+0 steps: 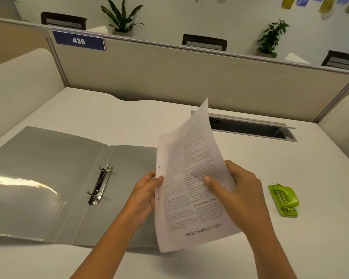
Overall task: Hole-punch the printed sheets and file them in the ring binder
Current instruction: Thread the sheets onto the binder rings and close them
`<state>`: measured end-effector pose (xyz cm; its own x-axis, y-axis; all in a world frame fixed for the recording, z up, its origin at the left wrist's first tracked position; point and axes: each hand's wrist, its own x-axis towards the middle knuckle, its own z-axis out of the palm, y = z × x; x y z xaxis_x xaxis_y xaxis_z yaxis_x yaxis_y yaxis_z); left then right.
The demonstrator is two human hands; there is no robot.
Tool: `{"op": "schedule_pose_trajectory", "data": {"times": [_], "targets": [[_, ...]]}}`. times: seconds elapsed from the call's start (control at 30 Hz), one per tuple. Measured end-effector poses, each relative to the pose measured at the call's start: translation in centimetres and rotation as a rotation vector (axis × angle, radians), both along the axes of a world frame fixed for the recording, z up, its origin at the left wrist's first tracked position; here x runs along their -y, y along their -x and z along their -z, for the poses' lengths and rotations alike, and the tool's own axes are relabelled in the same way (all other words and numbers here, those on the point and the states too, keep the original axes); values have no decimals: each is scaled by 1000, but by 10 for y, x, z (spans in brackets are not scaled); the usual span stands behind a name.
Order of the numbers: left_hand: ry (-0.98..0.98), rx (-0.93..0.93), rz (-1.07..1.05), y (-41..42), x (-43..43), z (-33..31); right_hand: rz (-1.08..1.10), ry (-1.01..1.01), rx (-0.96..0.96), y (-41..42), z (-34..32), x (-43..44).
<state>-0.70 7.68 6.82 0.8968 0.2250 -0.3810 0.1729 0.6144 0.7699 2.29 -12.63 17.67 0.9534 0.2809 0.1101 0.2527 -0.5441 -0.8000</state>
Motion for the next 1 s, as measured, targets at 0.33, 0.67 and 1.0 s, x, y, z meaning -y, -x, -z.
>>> {"op": "schedule_pose_trajectory", "data": {"times": [0.33, 0.67, 1.0], "targets": [[-450, 48, -330, 16, -24, 3, 124, 13, -142, -8, 61, -25], [-1072, -258, -445, 59, -88, 15, 120, -275, -427, -11, 82, -33], [-974, -339, -399, 74, -89, 37, 110, -360, -534, -8, 89, -42]]}}
